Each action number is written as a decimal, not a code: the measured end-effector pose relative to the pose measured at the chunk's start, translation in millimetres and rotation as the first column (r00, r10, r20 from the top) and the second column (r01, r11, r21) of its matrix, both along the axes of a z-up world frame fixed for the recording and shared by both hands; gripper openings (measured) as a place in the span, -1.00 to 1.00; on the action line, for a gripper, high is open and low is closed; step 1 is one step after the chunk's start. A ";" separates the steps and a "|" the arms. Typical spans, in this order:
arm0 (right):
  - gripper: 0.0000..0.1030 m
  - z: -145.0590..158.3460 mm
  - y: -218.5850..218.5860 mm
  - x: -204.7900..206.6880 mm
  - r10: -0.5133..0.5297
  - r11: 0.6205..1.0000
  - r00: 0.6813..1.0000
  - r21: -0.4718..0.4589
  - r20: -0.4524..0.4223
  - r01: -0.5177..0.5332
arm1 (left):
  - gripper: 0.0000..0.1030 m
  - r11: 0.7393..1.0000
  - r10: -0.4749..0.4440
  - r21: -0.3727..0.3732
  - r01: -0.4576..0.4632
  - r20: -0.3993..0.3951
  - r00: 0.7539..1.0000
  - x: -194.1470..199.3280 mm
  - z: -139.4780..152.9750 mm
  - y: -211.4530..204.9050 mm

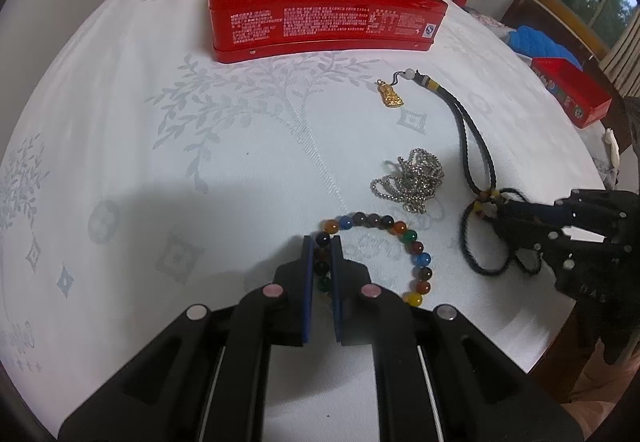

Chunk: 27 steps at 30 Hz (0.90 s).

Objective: Organize jewelry
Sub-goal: 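Lift the bead bracelet with left gripper while right gripper lifts the black necklace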

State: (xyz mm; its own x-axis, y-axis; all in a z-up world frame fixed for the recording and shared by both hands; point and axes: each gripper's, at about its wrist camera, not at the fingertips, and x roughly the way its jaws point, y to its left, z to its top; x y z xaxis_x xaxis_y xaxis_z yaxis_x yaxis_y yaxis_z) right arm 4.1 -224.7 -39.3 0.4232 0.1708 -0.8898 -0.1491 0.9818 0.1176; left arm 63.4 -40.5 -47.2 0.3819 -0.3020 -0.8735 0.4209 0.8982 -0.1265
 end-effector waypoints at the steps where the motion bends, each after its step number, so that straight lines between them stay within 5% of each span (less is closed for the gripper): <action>1: -0.74 0.3 -2.1 -0.3 0.000 1.000 1.000 0.010 0.000 0.000 | -0.88 1.000 0.003 -0.002 -0.003 0.000 1.000 0.0 0.4 0.3; 10: -0.84 26.9 -25.9 -12.7 -0.010 0.989 0.998 0.148 0.058 0.001 | -0.88 0.998 0.004 -0.069 -0.003 0.015 1.000 -2.0 12.1 8.7; 27: -0.84 52.0 -50.7 -7.2 -0.041 0.973 0.992 0.232 0.122 0.012 | -0.88 0.984 -0.001 -0.176 0.010 0.055 0.998 2.2 54.4 16.3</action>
